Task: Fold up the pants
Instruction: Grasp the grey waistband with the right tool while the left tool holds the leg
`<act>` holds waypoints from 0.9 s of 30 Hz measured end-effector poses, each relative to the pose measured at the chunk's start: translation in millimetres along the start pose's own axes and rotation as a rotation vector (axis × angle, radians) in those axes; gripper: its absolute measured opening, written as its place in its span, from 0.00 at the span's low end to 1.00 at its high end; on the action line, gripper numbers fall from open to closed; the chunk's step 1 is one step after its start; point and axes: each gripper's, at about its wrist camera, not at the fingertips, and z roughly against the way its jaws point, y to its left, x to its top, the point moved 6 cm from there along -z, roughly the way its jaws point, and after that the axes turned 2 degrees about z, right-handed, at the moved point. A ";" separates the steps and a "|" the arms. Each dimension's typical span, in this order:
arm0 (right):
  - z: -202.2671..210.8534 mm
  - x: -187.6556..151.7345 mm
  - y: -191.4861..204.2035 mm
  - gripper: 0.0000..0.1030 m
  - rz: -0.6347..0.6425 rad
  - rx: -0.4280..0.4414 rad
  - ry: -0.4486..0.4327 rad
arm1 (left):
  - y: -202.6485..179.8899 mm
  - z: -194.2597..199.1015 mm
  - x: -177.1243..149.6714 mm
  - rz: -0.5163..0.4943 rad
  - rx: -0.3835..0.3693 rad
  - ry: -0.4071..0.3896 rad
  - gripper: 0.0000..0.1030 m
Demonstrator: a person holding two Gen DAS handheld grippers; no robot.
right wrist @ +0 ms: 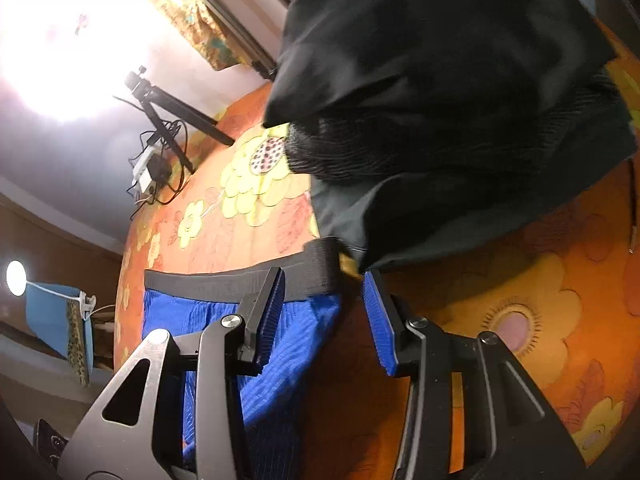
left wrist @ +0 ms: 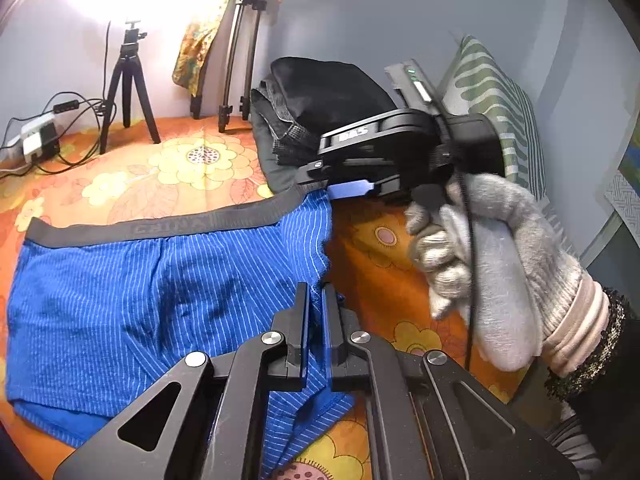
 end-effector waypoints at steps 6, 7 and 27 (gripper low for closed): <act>-16.0 -1.6 12.8 0.08 0.019 -0.049 0.007 | 6.5 10.6 -4.9 0.013 0.002 -0.001 0.03; -14.0 0.1 16.1 0.07 0.021 -0.050 -0.008 | 8.5 14.3 -4.9 0.016 0.002 -0.005 0.03; -33.9 -19.5 177.7 0.07 0.209 0.021 -0.047 | 107.6 101.6 -31.9 0.158 0.099 -0.070 0.02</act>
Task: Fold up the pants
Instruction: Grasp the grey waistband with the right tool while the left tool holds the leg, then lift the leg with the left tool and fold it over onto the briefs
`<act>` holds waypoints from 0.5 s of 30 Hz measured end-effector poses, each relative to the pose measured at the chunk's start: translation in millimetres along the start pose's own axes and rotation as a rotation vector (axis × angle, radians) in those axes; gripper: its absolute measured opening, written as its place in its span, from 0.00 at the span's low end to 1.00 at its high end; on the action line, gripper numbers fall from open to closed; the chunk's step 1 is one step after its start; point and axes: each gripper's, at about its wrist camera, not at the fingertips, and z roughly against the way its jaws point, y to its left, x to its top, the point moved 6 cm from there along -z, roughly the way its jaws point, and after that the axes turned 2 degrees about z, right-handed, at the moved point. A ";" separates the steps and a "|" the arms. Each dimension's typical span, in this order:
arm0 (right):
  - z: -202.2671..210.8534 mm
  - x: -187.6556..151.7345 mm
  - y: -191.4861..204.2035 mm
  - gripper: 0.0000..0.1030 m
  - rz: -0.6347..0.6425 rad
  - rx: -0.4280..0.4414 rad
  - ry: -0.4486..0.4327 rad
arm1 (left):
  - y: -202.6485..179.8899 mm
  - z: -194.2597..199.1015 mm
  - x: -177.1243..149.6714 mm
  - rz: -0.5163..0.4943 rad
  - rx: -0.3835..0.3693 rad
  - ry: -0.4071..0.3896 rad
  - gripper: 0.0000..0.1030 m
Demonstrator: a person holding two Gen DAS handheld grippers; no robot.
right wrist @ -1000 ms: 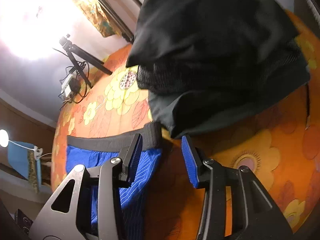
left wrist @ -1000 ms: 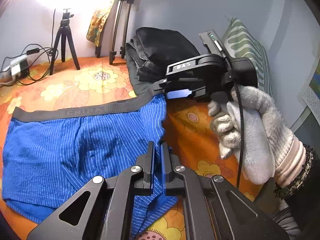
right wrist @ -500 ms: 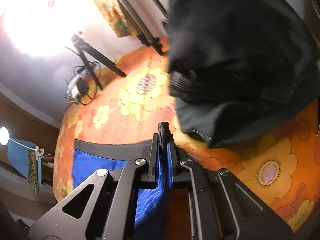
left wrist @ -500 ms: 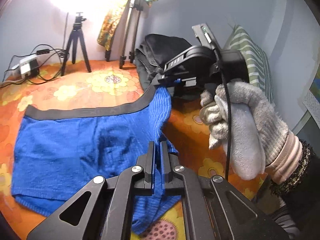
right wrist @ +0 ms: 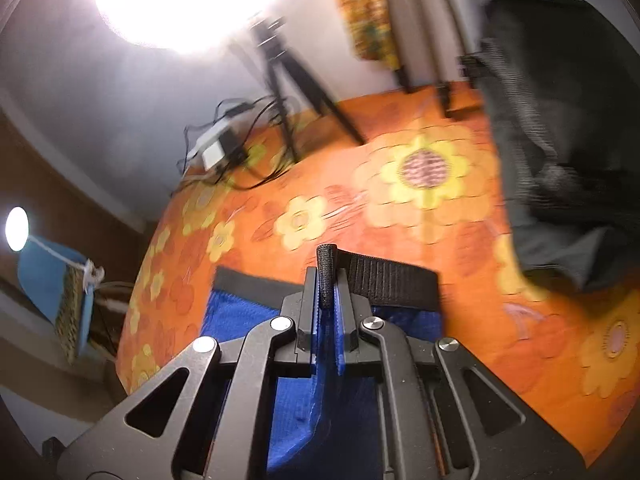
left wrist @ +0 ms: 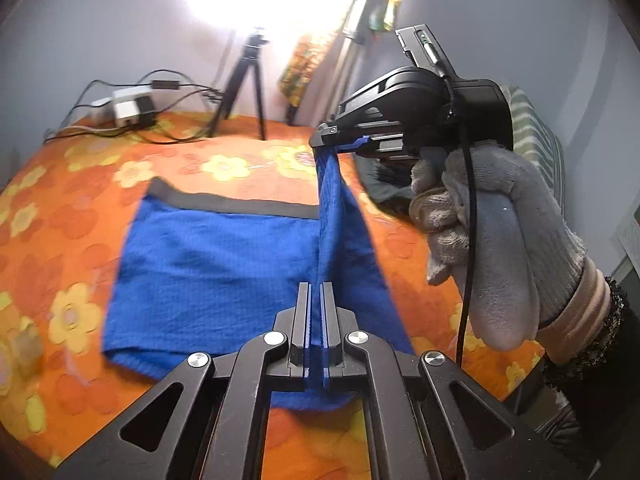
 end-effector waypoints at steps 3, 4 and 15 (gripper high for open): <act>-12.5 -2.6 25.8 0.07 0.034 0.003 0.013 | 17.6 1.6 -3.5 0.029 0.005 0.021 0.02; -17.2 -3.6 34.8 0.07 0.050 -0.001 0.018 | 21.8 1.0 -4.3 0.030 0.010 0.026 0.02; -23.6 -2.4 49.0 0.07 0.059 -0.019 0.024 | 32.3 -36.9 -8.1 0.012 0.031 0.106 0.45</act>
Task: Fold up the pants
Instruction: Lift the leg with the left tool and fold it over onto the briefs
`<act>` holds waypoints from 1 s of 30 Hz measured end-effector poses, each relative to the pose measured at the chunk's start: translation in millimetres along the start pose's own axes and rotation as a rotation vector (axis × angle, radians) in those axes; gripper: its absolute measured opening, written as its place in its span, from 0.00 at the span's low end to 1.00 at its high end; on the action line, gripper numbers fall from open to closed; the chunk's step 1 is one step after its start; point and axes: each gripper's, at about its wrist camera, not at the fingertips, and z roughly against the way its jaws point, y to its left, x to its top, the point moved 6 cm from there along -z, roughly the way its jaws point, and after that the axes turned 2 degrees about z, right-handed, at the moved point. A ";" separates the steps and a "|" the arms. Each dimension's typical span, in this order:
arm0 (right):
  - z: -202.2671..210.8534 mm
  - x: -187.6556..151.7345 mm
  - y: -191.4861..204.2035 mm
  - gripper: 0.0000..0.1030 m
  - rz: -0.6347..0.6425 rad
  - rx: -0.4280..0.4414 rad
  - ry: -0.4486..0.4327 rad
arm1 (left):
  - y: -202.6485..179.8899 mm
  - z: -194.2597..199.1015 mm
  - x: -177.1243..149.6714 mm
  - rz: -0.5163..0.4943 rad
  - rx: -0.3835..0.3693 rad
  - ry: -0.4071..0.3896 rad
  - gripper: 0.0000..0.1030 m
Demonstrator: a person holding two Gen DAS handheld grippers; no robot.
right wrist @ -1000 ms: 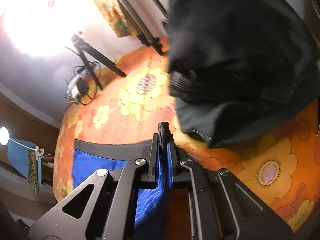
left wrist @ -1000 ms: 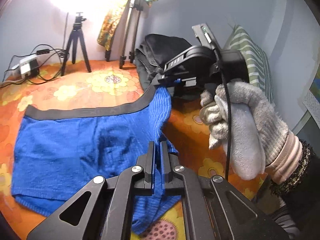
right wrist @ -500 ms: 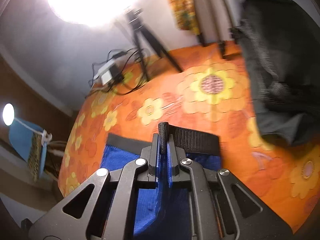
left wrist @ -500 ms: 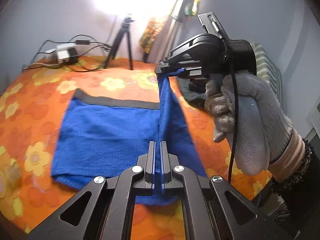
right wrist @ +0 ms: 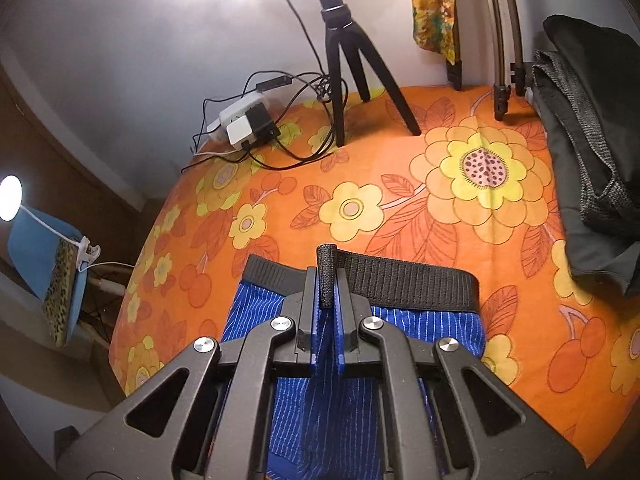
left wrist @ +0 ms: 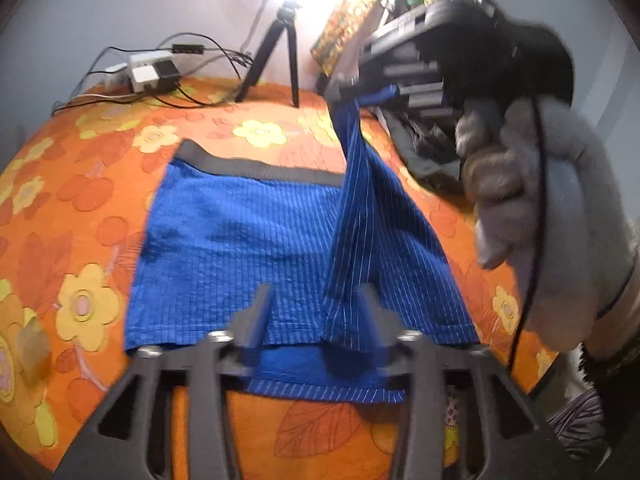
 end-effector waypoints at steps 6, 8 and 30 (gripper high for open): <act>9.0 1.9 -15.6 0.07 -0.020 0.022 -0.009 | -7.4 -29.1 -3.2 0.026 -0.014 0.070 0.45; 11.2 2.2 -20.9 0.07 -0.029 0.026 -0.012 | -6.5 -33.1 -3.0 0.057 -0.032 0.080 0.43; -14.2 8.7 46.4 0.07 0.072 0.017 0.010 | 54.2 44.7 -9.7 0.182 -0.031 -0.059 0.04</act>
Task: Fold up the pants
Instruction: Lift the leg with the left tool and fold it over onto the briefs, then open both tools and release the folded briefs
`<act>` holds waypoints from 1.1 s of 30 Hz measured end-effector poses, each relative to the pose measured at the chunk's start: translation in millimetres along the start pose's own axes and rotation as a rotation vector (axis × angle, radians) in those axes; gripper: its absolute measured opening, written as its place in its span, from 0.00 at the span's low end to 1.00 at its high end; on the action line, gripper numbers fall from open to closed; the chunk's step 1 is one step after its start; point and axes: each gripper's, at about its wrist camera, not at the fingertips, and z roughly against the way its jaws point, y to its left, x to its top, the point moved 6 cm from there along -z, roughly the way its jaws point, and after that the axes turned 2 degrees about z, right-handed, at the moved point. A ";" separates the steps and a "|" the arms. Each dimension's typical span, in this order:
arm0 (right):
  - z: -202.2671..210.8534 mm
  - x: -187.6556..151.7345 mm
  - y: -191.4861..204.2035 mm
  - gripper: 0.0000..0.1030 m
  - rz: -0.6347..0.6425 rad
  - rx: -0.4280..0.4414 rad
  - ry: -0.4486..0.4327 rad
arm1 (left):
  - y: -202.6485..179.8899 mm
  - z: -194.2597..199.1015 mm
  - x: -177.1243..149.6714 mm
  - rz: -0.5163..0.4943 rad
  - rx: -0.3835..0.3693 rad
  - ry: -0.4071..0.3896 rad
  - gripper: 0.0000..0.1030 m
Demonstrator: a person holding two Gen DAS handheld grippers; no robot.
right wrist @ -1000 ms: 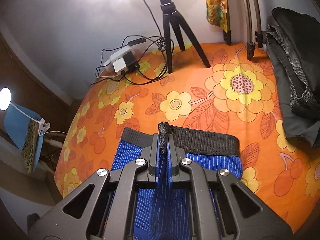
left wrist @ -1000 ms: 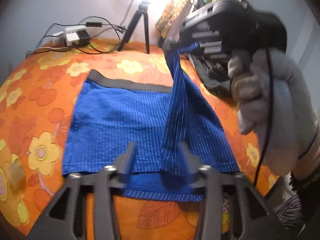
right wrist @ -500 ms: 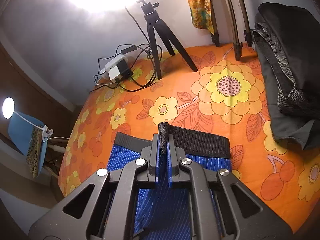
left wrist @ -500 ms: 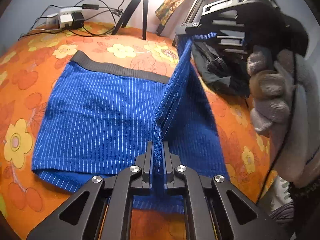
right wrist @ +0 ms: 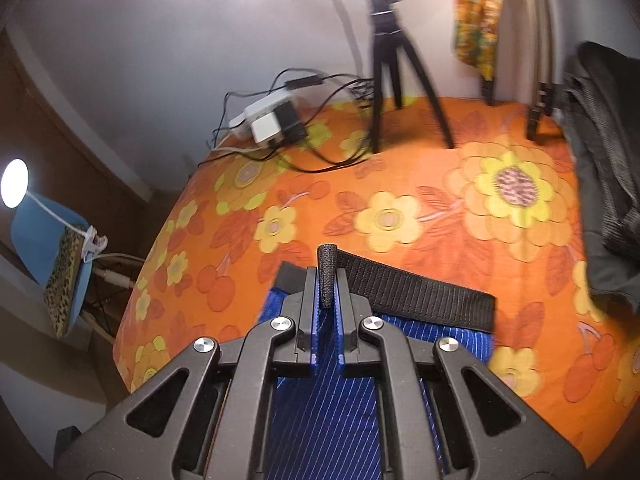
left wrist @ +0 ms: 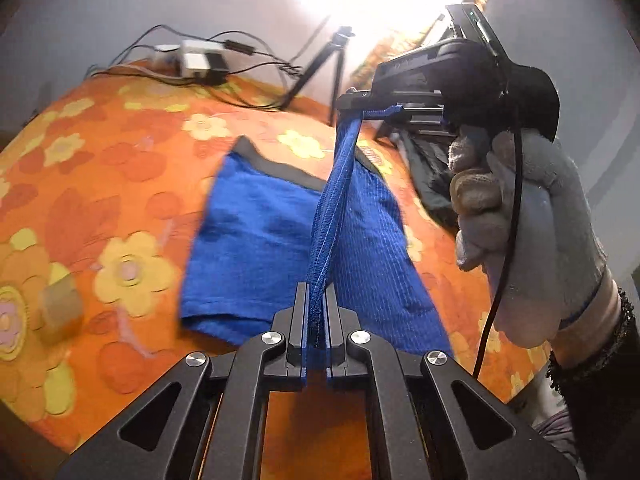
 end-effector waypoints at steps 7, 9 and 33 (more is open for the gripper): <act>-44.4 -2.1 35.1 0.07 0.045 -0.034 0.047 | 37.4 -3.2 -1.2 0.065 0.044 0.025 0.04; -53.2 -2.7 37.9 0.07 0.049 -0.044 0.058 | 43.2 -6.9 -3.5 0.078 0.052 0.039 0.04; -74.3 -5.3 37.4 0.51 0.075 -0.064 0.061 | 70.3 3.1 12.9 0.097 0.198 0.022 0.22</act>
